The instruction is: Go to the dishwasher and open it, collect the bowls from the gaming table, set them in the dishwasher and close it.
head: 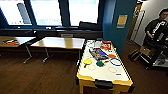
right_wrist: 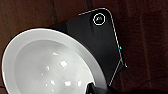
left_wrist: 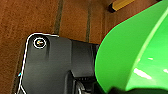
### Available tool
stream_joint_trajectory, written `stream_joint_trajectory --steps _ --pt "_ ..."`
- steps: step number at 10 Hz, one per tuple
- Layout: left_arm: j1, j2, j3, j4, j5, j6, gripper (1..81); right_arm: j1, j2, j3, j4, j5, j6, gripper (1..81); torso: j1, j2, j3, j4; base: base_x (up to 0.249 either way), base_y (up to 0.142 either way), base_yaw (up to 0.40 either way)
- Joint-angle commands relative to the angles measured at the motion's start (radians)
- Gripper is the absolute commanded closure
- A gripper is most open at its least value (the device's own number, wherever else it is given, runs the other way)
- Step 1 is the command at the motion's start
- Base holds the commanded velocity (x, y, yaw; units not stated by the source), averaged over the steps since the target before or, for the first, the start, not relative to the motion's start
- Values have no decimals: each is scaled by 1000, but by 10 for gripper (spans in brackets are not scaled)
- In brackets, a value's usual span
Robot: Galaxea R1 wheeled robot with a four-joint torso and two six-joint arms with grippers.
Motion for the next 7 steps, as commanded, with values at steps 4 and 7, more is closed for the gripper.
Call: stream_joint_trajectory --steps 4,7 --pt "-2 77 -146 14 21 25 811 36 15 -20 -2 -73 -22 811 0 0 0 0 0 0 0" --pt "8 97 -177 13 19 25 811 34 24 -26 -7 -70 -22 811 0 0 0 0 0 0 0"
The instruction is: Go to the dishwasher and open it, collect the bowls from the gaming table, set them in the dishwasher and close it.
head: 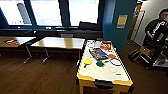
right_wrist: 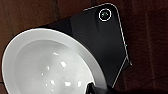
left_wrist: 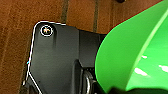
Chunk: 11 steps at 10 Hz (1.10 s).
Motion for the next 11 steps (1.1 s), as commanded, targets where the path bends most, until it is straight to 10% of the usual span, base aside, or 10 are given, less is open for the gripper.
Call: stream_joint_trajectory --steps 1,11 --pt "-45 -4 -10 13 23 3 811 46 -14 -15 -4 -85 -7 811 0 0 0 0 0 0 0" --pt "-45 -4 -10 13 23 3 811 49 -14 -18 -6 -85 -7 811 0 0 0 0 -54 0 0"
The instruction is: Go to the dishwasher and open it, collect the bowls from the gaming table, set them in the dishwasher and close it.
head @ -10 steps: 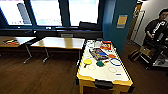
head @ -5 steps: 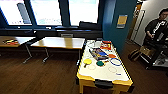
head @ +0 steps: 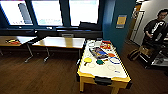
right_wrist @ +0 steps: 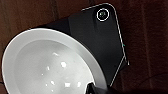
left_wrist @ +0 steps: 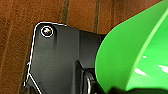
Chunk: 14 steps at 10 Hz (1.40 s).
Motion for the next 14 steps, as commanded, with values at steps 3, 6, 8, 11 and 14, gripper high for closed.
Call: stream_joint_trajectory --steps 3,6,8,11,14 --pt "-45 -16 11 13 27 3 811 54 -15 -5 -1 -88 -6 811 1 0 0 0 -113 0 0" --pt "-45 -16 9 13 27 5 811 52 -15 -5 -1 -83 -6 811 1 0 0 0 -121 0 0" --pt "-45 -16 9 13 27 5 811 53 -15 -5 -1 -82 -6 811 1 0 0 0 -34 0 0" --pt "-45 -15 9 13 27 5 811 52 -15 -5 -1 -82 -6 811 1 -1 0 0 0 0 0" --pt "-45 -15 12 13 27 5 811 52 -13 -5 -1 -79 -6 811 1 -1 0 0 0 0 0"
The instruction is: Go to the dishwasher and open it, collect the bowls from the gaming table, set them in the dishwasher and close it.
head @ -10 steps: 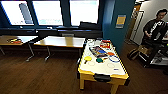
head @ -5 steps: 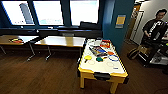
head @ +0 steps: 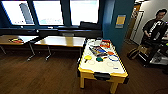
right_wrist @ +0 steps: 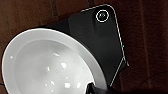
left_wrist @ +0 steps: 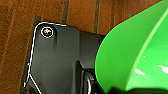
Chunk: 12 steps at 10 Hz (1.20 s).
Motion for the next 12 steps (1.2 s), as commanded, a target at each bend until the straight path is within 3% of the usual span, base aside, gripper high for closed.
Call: stream_joint_trajectory --steps 1,5,12 --pt "-40 -15 13 13 25 6 811 50 -13 -5 -1 -86 -6 811 0 0 0 0 0 0 0" --pt "-40 -22 11 13 -3 6 811 51 -15 -5 -2 -84 -6 811 0 0 0 0 0 0 -82" --pt "-40 -13 10 13 2 4 811 42 -7 -5 -5 -70 -6 811 0 0 0 0 0 0 -326"
